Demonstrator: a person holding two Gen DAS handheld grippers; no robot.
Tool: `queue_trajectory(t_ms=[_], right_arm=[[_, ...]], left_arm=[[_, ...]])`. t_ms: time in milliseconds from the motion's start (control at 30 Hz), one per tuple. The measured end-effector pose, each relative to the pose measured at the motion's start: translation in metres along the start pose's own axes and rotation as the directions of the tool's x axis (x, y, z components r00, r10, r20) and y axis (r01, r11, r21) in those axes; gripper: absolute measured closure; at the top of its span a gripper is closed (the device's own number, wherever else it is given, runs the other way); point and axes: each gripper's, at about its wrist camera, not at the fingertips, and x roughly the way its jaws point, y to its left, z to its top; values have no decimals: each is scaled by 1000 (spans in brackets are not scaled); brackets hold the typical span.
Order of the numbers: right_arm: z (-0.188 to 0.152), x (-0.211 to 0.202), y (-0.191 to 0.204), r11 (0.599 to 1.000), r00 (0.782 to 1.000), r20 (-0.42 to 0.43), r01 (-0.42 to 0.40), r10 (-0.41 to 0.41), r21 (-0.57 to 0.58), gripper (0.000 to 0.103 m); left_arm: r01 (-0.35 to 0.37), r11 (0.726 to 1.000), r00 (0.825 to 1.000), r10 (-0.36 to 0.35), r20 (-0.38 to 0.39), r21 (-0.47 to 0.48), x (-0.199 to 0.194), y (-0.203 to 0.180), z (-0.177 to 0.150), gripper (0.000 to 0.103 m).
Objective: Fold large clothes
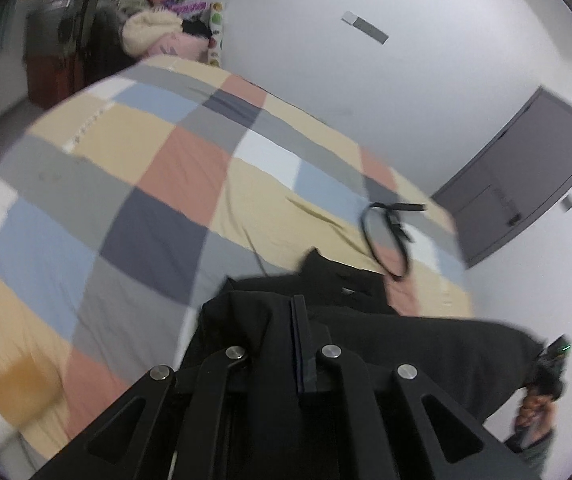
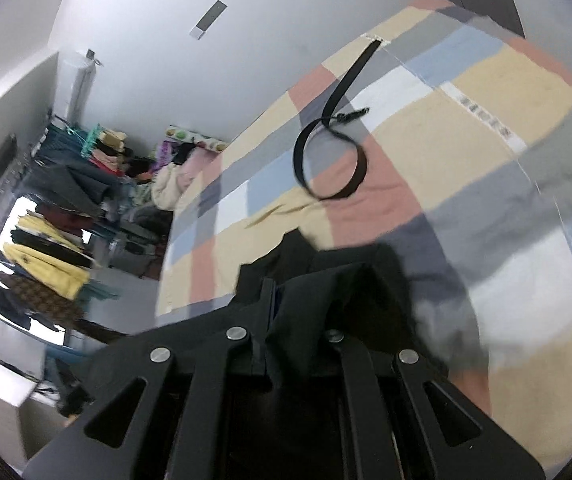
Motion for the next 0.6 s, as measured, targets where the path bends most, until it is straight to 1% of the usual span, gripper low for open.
queue_trajectory(t_ms=[67, 167, 267, 333, 400, 500, 567, 600], right_arm=[[7, 19, 2, 996, 999, 13, 44, -43, -80, 94], [15, 47, 3, 975, 994, 28, 109, -106, -192, 94], [18, 76, 1, 944, 987, 46, 161, -154, -288, 94], [18, 97, -2, 921, 982, 57, 187, -179, -342, 95], [17, 120, -10, 908, 978, 46, 204, -201, -365, 95], [12, 147, -18, 895, 975, 47, 217, -217, -389, 96], [6, 166, -22, 880, 974, 46, 220, -222, -422, 98], [4, 173, -26, 882, 976, 40, 213, -216, -420, 98]], left_arm=[[-54, 996, 998, 52, 23, 65, 22, -8, 8, 94], [-96, 991, 995, 92, 42, 92, 55, -12, 16, 94], [-142, 980, 989, 134, 69, 136, 88, -14, 21, 94], [-168, 972, 985, 158, 73, 161, 110, -14, 22, 94], [-186, 969, 982, 179, 60, 164, 138, -9, 23, 94], [-186, 971, 983, 185, 20, 148, 171, -4, 22, 94], [-180, 969, 983, 184, -8, 169, 193, -1, 22, 94], [-174, 970, 984, 179, -13, 170, 199, 0, 21, 94]])
